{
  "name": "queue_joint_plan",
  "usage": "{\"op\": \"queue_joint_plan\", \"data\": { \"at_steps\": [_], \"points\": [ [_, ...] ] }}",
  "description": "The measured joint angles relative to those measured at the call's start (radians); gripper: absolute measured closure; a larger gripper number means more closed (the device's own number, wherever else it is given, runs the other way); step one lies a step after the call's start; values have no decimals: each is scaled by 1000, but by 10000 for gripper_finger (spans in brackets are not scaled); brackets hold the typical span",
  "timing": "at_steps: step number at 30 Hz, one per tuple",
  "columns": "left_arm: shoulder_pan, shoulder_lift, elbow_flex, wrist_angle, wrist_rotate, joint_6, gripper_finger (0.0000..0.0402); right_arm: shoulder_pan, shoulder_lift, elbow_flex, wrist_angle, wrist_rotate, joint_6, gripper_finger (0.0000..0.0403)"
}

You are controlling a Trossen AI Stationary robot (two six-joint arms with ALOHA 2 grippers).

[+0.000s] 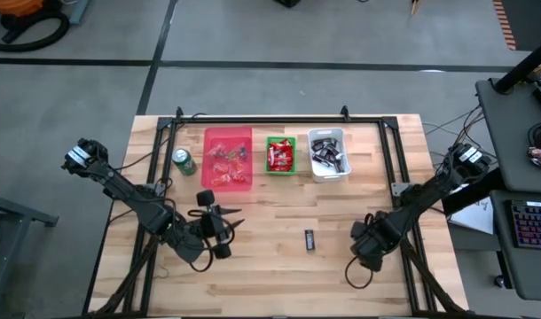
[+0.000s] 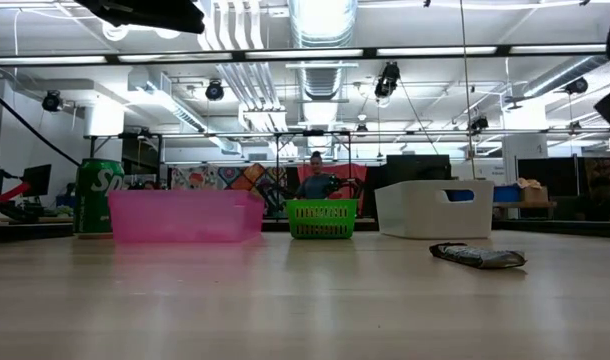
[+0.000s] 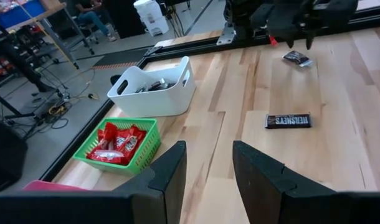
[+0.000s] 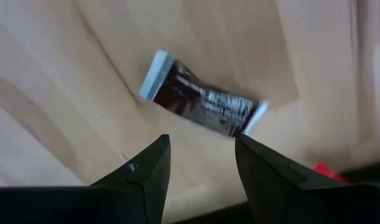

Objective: Sort candy
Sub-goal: Put the brown chocolate into the white bin

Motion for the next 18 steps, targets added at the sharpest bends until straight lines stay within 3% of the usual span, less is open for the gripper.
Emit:
{"op": "queue_joint_plan", "data": {
  "at_steps": [6,18],
  "points": [
    [2,0,0,10,0,0,286,5,48,-1,4,66,-183,232],
    [4,0,0,13,0,0,286,5,213,18,68,73,-240,248]
  ]
}}
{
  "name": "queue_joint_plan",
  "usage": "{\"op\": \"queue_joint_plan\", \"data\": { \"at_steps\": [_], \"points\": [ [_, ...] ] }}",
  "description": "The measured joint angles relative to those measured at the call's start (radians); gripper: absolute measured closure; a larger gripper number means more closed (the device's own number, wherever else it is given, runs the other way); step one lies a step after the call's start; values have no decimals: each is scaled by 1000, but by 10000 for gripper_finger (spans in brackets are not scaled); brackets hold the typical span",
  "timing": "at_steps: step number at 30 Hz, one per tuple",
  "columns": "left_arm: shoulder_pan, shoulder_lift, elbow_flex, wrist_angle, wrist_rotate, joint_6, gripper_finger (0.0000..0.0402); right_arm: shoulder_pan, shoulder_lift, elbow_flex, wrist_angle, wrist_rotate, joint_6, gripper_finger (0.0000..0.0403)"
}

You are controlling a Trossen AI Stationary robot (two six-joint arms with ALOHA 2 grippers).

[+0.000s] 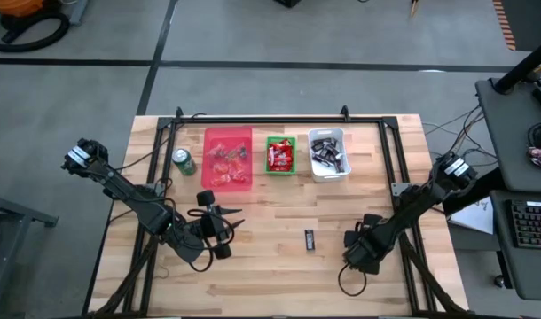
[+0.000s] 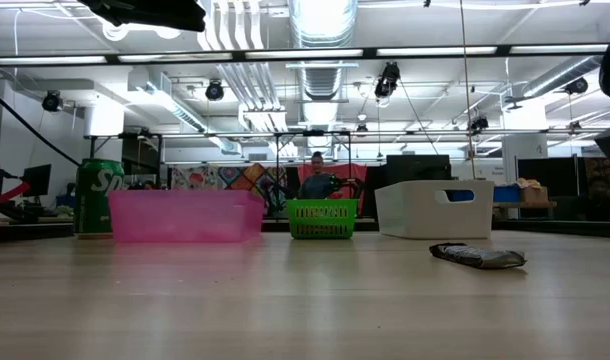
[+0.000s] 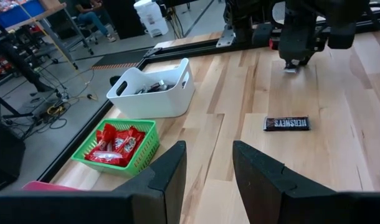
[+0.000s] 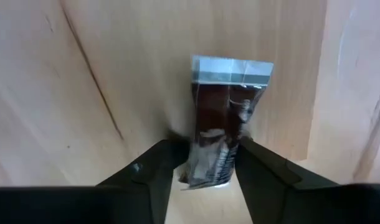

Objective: Sort candy
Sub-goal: Put the brown chocolate into the white bin

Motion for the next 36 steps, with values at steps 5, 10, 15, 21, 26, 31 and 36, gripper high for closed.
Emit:
{"op": "queue_joint_plan", "data": {
  "at_steps": [5,10,15,21,26,31,36],
  "points": [
    [1,0,0,3,0,0,286,0,3,11,8,5,46,304],
    [1,0,0,3,0,0,286,1,1,39,0,36,61,377],
    [1,0,0,6,0,0,286,-19,-29,101,73,170,71,386],
    [4,0,0,14,0,0,286,-70,-95,140,361,451,-172,389],
    [4,0,0,30,0,0,286,-165,-127,141,590,758,-468,389],
    [4,0,0,37,0,0,286,-357,-142,141,575,978,-525,390],
    [4,0,0,43,0,0,286,-632,-143,139,479,974,-458,390]
  ]
}}
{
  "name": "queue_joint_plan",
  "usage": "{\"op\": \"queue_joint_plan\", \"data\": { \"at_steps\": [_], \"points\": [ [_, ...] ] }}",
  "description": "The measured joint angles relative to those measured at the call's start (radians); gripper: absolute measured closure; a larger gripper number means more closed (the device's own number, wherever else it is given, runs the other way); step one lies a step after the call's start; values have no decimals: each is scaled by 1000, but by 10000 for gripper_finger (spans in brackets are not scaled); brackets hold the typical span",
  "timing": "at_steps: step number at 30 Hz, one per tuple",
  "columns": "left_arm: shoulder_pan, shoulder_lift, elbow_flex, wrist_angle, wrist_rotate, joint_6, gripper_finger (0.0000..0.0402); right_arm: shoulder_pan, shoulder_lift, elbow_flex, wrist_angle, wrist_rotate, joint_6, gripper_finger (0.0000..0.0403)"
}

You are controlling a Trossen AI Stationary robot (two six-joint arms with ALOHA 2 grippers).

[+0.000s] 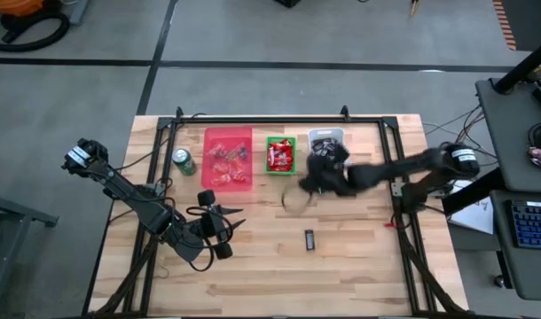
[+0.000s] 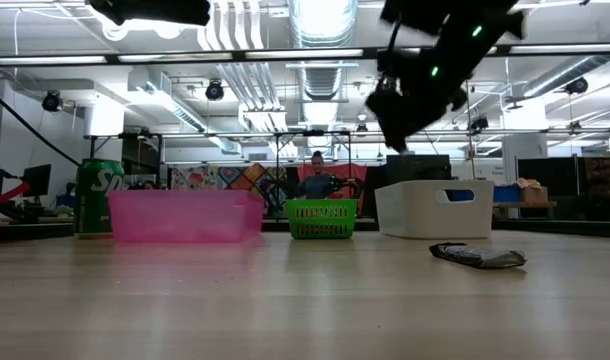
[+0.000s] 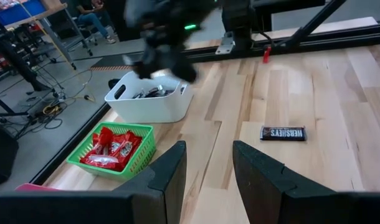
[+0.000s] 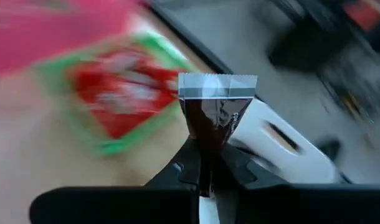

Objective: Sort candy
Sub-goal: Put the brown chocolate into the white bin

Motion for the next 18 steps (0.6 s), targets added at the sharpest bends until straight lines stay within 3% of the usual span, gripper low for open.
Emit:
{"op": "queue_joint_plan", "data": {
  "at_steps": [2,8,15,18],
  "points": [
    [2,0,0,3,0,0,286,-110,0,-1,-17,-40,45,389],
    [4,0,0,5,0,-3,286,-340,0,-1,7,-345,52,340],
    [4,0,0,5,0,-11,286,-389,-5,6,6,-400,70,258],
    [4,0,0,5,0,-18,286,-359,-14,32,13,-518,70,235]
  ]
}}
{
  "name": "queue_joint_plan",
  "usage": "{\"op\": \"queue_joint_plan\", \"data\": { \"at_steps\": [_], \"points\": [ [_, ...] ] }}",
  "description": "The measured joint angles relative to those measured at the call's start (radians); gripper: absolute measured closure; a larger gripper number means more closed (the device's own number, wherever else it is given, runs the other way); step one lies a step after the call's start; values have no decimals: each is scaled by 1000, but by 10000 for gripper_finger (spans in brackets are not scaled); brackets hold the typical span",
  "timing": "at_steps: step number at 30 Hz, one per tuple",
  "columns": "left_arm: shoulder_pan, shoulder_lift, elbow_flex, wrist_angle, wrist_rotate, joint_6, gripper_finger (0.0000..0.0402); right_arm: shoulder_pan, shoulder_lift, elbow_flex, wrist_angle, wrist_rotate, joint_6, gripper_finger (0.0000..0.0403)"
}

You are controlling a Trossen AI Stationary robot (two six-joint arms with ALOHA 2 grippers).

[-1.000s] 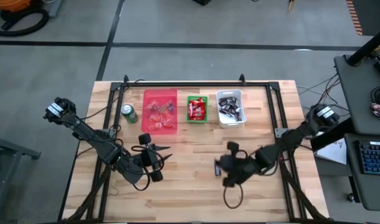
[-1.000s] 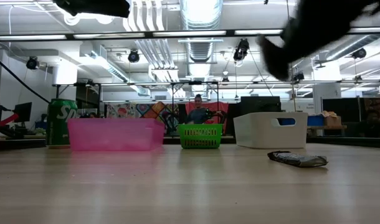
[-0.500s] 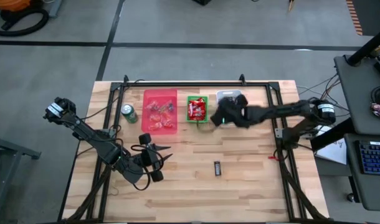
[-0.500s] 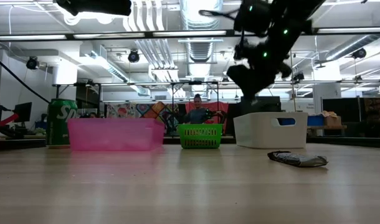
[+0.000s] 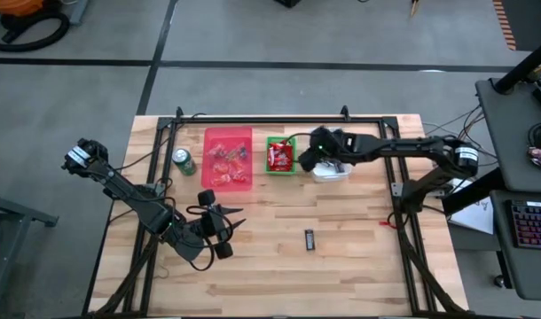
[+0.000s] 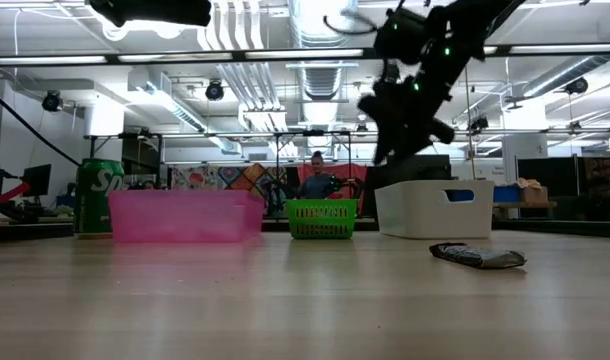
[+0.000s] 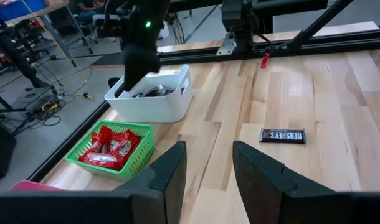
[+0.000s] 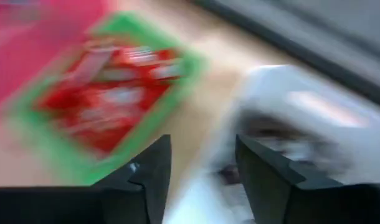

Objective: Sort candy
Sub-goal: Put the brown chocolate into the white bin

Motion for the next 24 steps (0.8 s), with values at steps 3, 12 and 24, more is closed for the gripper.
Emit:
{"op": "queue_joint_plan", "data": {
  "at_steps": [3,12,24],
  "points": [
    [0,0,0,0,0,-9,286,61,-1,31,6,-178,-5,222],
    [0,0,0,0,0,-27,286,410,-1,78,54,-374,60,226],
    [0,0,0,0,0,-16,286,656,38,68,-115,-270,632,229]
  ]
}}
